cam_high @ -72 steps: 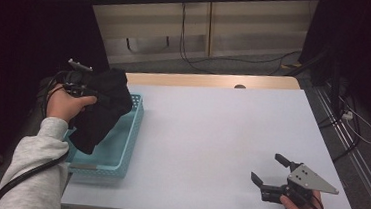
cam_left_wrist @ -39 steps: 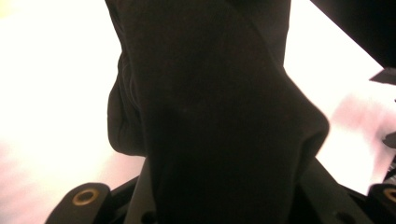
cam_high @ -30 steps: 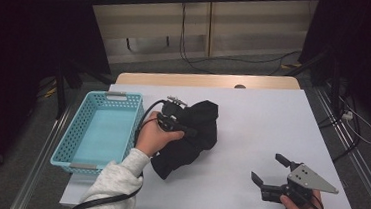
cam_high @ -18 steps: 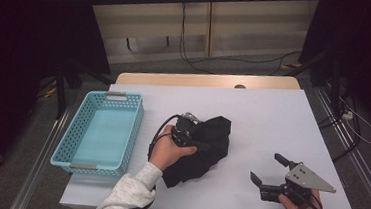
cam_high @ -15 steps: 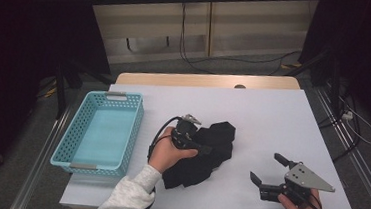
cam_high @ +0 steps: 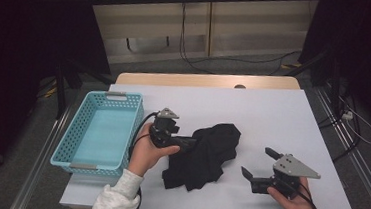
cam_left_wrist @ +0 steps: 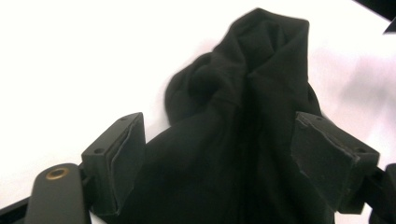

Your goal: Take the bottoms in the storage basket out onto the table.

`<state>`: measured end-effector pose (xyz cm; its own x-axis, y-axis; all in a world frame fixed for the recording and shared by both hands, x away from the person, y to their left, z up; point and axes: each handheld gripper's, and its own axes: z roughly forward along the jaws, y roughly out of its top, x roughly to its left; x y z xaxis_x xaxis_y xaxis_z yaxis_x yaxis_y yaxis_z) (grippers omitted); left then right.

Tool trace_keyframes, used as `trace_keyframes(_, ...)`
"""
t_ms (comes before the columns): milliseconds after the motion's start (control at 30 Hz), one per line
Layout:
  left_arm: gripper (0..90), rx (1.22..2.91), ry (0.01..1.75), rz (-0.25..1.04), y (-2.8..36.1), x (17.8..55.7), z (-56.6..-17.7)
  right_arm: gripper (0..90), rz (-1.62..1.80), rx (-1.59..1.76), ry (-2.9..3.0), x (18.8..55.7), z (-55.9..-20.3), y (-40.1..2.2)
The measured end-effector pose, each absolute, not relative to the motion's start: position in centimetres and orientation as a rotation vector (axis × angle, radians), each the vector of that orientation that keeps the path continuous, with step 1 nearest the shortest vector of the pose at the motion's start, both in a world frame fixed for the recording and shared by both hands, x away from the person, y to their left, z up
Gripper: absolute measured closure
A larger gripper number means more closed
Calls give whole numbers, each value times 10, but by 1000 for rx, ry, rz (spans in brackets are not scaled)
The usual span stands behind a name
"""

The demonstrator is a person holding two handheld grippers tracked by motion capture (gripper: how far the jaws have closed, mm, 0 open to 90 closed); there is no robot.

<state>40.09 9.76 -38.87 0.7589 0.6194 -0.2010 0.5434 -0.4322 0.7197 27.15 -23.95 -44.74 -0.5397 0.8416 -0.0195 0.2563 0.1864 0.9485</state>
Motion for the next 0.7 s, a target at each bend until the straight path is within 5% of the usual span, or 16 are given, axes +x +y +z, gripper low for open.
trace_keyframes(700,166,2075,1016,211,140,392,-411,115,1315,897,2098,334,-425,-147)
